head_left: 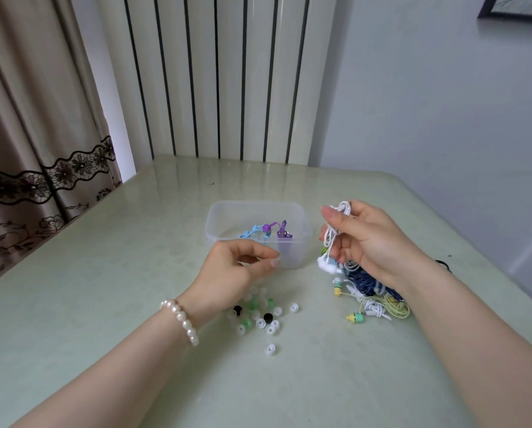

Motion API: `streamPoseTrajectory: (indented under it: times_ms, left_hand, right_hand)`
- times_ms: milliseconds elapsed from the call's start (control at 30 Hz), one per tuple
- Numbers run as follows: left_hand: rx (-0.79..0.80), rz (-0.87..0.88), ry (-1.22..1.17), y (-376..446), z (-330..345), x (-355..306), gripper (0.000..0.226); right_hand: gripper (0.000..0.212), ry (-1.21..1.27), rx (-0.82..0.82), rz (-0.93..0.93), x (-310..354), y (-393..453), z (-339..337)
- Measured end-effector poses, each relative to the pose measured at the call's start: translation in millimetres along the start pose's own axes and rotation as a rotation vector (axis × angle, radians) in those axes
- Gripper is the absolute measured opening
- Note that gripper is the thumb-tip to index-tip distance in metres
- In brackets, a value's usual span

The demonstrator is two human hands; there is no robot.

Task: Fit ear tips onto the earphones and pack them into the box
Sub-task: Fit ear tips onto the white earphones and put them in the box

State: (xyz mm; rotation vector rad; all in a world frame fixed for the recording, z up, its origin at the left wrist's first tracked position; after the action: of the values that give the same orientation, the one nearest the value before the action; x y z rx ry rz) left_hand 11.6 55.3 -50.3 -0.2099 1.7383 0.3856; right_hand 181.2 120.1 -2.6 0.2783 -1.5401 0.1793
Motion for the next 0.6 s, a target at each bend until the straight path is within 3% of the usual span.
streamPoseTrajectory:
  times_ms: [133,300,600]
  left_hand:
    - [0.115,-0.124,-0.228,-9,12,-5,0.01]
    - [0.333,-0.4,-0.528,-22,30,-6,0.03]
    - [0.207,-0.379,-0.544,-12,18,1,0.015]
  right_hand:
    - [0.027,0.164,0.15,0.143,-7,-15,19]
    - [0.036,0.236,0.194,0.088,-9,-15,22]
    - [0.021,-0.044,0.199,0.063,-20,-20,25]
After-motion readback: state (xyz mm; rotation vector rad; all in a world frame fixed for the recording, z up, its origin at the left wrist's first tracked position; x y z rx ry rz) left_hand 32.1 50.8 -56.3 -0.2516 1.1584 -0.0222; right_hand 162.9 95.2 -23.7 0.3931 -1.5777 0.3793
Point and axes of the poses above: each hand's wrist, its own y-axis towards the middle knuckle, its own z-axis out of the palm, x = y × z, the point moved 6 cm from there along y, towards the middle knuckle, and after that the axes turned 9 degrees about -x, right-handed, at the moved point
